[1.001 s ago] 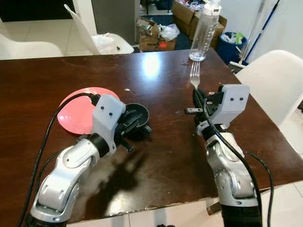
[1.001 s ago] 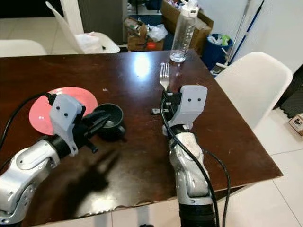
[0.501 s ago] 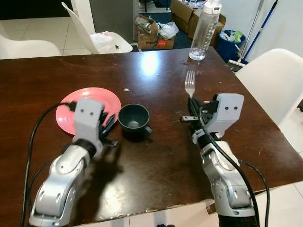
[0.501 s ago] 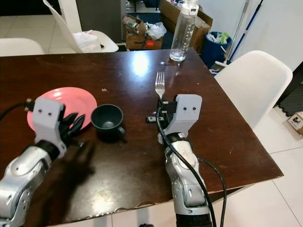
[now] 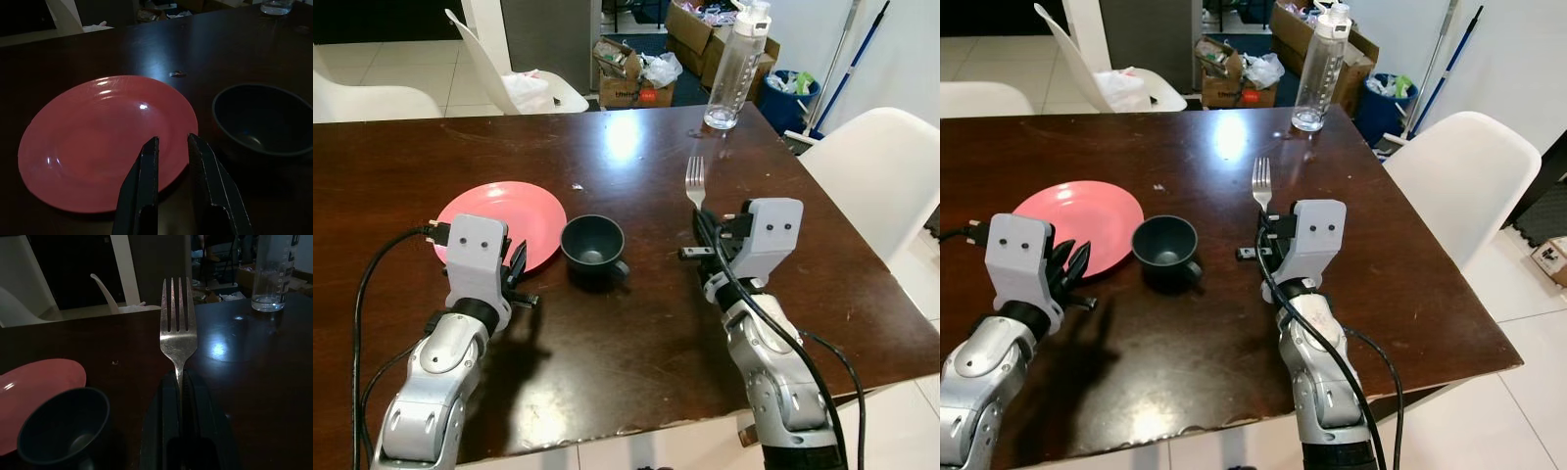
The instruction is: Setting the table
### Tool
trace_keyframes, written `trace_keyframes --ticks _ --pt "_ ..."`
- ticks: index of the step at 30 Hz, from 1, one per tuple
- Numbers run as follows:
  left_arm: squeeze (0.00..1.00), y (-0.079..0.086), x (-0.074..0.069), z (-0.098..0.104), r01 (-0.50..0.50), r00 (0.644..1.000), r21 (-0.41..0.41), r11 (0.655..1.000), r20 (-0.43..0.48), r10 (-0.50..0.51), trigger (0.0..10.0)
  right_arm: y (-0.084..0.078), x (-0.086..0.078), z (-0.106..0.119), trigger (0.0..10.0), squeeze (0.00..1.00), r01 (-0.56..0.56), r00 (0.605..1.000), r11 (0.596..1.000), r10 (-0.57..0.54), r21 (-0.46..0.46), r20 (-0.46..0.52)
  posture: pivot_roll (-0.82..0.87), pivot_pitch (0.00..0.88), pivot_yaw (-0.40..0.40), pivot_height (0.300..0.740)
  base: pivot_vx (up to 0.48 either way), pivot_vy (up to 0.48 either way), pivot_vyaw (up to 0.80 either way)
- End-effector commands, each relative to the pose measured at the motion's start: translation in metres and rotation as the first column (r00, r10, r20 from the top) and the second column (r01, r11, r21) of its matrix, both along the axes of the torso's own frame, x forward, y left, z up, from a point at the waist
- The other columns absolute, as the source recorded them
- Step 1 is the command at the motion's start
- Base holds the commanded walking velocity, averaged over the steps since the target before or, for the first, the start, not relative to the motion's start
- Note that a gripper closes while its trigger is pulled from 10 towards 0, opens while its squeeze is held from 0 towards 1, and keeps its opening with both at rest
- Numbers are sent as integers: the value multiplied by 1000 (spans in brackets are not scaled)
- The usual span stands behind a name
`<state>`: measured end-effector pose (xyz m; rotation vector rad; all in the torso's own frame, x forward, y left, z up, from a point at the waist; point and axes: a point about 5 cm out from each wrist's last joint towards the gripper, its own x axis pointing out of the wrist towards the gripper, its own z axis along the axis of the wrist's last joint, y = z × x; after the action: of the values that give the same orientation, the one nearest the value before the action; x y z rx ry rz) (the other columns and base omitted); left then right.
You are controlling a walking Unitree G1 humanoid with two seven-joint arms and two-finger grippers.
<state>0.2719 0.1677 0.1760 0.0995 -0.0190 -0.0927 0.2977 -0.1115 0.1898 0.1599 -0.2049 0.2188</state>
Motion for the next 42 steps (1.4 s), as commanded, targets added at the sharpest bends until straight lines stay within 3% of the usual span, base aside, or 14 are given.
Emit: trace_keyframes --ticks 1,27,35,42 --pt "0 0 -1 -1 -9 1000 -6 1000 0 9 10000 1 0 -5 10000 0 -2 1000 1000 2 -8 -15 13 48 5 740 -409 0 0" --pt "0 0 -1 1 -2 1000 4 1000 16 2 10000 4 0 -9 10000 0 -4 1000 1000 4 -3 -29 22 54 15 740 -367 0 0" --pt "0 -1 -1 1 2 1000 6 1000 15 -2 10000 3 0 -10 10000 0 -1 999 1000 1 9 -41 20 60 17 740 0 0 0" --pt "0 -2 -2 0 4 1000 5 1000 10 -4 10000 1 0 -13 10000 0 10 997 999 -6 47 -71 21 66 15 740 0 0 -800"
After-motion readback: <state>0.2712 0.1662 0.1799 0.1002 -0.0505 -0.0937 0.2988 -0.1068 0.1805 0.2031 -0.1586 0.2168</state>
